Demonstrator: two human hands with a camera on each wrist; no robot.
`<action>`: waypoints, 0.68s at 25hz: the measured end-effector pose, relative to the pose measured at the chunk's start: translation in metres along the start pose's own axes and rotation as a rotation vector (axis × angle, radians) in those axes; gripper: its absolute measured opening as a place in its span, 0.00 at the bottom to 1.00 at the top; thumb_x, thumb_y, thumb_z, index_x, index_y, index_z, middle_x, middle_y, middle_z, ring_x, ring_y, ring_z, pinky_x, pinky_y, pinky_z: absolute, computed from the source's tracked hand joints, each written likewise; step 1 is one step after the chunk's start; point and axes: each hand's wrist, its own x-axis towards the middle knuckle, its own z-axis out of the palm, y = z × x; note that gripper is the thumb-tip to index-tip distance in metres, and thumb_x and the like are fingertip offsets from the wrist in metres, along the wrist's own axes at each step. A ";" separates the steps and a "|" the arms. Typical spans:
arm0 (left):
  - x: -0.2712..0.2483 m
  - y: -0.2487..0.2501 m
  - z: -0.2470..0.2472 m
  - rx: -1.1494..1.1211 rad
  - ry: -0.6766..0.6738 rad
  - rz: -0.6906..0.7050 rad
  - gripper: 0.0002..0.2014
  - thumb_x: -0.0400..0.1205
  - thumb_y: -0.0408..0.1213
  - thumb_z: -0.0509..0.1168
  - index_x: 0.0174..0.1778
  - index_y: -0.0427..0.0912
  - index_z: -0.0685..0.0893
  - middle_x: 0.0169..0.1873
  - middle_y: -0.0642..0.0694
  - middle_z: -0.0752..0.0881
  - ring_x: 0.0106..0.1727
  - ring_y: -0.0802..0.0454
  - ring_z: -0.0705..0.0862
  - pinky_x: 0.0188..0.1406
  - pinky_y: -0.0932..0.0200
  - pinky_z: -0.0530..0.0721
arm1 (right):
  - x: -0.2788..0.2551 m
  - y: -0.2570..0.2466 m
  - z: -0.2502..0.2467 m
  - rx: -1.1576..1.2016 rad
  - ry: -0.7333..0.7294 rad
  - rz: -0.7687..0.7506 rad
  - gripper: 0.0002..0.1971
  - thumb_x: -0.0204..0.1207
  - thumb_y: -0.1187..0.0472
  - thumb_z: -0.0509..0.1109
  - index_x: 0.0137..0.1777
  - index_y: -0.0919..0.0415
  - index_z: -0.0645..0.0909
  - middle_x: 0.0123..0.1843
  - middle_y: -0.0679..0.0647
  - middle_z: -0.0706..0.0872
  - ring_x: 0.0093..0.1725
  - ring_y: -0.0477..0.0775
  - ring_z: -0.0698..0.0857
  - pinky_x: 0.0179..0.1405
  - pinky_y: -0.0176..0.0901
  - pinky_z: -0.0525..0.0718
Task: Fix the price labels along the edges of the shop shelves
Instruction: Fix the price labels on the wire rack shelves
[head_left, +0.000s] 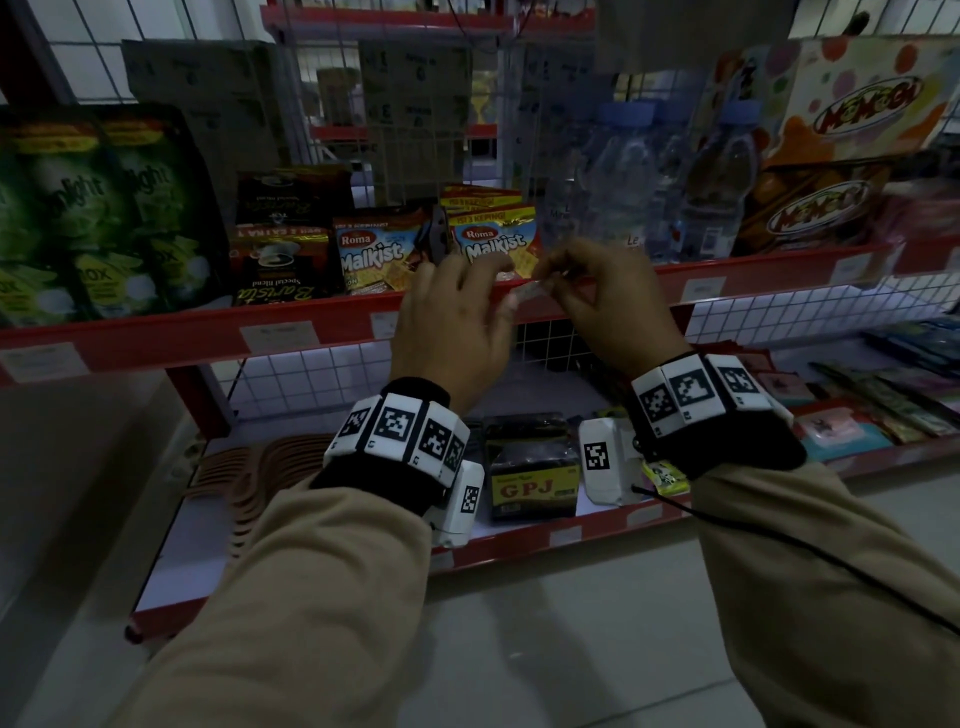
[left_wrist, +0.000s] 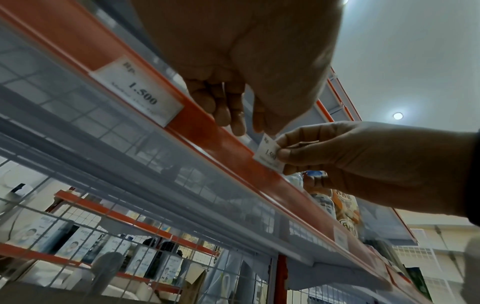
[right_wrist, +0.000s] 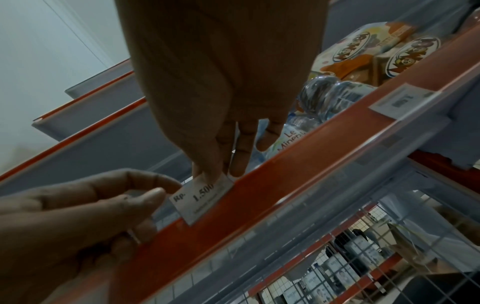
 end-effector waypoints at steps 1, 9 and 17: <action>0.000 0.000 0.001 0.049 -0.014 0.015 0.14 0.84 0.45 0.60 0.64 0.46 0.80 0.50 0.43 0.78 0.52 0.44 0.72 0.51 0.52 0.71 | -0.001 0.000 0.001 -0.020 -0.022 0.000 0.06 0.77 0.66 0.69 0.49 0.57 0.85 0.47 0.51 0.88 0.51 0.54 0.84 0.52 0.54 0.83; 0.003 -0.001 0.006 0.168 -0.040 0.012 0.08 0.82 0.40 0.64 0.53 0.43 0.84 0.49 0.41 0.77 0.53 0.40 0.72 0.49 0.49 0.71 | -0.004 0.004 -0.002 -0.193 -0.152 -0.047 0.09 0.74 0.64 0.69 0.53 0.60 0.84 0.52 0.60 0.82 0.56 0.60 0.78 0.54 0.52 0.76; 0.003 -0.001 0.007 0.226 -0.066 0.005 0.10 0.85 0.41 0.59 0.54 0.41 0.81 0.53 0.40 0.78 0.54 0.40 0.72 0.51 0.49 0.70 | -0.006 0.006 0.000 -0.250 -0.162 -0.034 0.10 0.75 0.67 0.67 0.56 0.60 0.82 0.55 0.60 0.81 0.59 0.62 0.75 0.53 0.48 0.72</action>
